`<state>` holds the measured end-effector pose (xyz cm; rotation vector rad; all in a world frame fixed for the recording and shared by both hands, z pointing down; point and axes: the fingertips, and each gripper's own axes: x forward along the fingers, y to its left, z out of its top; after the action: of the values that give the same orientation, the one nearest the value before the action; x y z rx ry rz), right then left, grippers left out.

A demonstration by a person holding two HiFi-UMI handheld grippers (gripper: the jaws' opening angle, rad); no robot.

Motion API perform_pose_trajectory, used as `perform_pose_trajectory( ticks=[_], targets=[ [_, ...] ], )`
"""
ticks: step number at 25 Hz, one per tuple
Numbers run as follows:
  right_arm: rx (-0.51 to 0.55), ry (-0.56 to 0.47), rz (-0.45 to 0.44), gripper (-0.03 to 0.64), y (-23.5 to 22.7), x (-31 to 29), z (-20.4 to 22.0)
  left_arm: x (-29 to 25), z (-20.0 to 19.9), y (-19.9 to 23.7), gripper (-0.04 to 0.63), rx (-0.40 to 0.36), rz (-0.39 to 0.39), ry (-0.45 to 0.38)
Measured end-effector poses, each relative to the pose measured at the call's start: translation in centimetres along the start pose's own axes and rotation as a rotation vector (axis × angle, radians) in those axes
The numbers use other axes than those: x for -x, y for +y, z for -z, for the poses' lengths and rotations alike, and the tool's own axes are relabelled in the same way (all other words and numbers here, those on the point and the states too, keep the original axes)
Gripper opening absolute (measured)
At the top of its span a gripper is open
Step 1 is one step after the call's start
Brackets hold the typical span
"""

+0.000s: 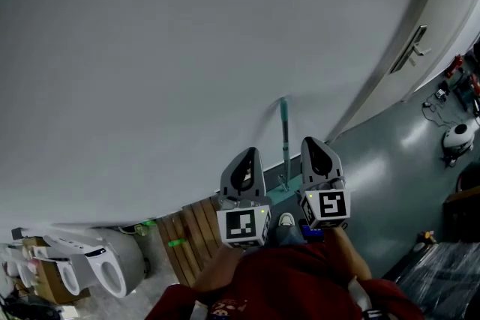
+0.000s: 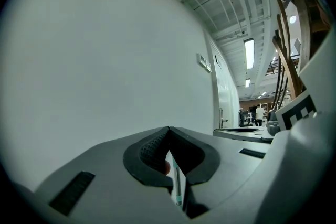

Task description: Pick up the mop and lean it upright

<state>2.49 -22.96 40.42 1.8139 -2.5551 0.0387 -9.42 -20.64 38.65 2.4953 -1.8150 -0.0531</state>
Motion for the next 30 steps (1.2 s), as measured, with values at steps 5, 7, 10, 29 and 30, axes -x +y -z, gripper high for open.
perform_pose_trajectory(
  ticks=[5,7,10,29,30],
  targets=[
    [-0.014,0.002,-0.024,0.018,-1.2,-1.6,0.6,-2.3,0.2,-0.5,0.014,-0.012,-0.014,0.004],
    [-0.014,-0.002,-0.026,0.018,-1.6,-2.1,0.5,-2.8,0.1,-0.7,0.014,-0.019,-0.016,-0.003],
    [-0.016,0.006,-0.029,0.018,-2.1,-2.6,0.9,-3.3,0.4,-0.7,0.014,-0.023,-0.026,0.002],
    [0.042,0.17,-0.073,0.139,-2.0,-9.9,8.2,-3.1,-0.2,0.5,0.014,-0.034,-0.094,-0.013],
    [0.043,0.184,-0.072,0.152,-2.2,-10.4,8.6,-3.1,-0.3,0.5,0.014,-0.034,-0.1,-0.013]
  ],
)
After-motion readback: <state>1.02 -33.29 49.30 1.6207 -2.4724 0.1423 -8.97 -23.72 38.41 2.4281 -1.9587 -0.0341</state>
